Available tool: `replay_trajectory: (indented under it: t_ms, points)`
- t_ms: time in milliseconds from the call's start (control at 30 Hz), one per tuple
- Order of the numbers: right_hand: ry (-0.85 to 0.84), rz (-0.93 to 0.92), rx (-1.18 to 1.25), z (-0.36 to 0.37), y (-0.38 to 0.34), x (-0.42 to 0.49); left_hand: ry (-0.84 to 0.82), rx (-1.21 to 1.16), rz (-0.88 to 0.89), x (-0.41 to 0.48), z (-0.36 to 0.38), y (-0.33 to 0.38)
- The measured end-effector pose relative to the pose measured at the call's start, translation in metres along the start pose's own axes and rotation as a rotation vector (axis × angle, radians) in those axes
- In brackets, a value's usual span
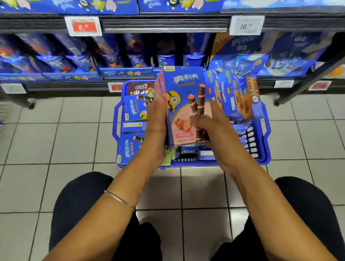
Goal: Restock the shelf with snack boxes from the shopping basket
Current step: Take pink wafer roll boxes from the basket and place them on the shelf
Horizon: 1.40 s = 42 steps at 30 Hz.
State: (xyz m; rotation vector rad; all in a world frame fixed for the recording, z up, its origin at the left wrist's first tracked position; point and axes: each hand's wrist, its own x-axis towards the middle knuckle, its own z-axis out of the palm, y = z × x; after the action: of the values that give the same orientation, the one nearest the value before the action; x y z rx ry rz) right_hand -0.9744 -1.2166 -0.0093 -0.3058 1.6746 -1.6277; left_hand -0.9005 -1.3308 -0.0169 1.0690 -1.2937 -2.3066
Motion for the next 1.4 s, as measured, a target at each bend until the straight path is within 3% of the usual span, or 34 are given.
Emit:
replay_trajectory:
  t_ms: [100,267,500,733,1100,1400]
  points:
    - [-0.012,0.018,-0.029,0.016,-0.056,-0.031,-0.032,-0.053,-0.071,-0.038,0.004,0.043]
    - [-0.057,0.008,-0.022,0.051,-0.192,-0.084,-0.072,-0.111,-0.025,-0.114,0.032,0.169]
    - [-0.171,-0.141,-0.114,0.133,-0.412,-0.157,-0.003,-0.211,0.160,-0.236,0.061,0.394]
    - [-0.309,-0.284,-0.239,0.237,-0.574,-0.214,0.156,-0.179,0.353,-0.335,0.038,0.576]
    - [-0.481,-0.499,-0.334,0.334,-0.674,-0.266,0.161,-0.153,0.623,-0.414,-0.030,0.679]
    - [-0.479,-0.570,-0.388,0.388,-0.721,-0.239,0.143,-0.161,0.755,-0.407,-0.063,0.750]
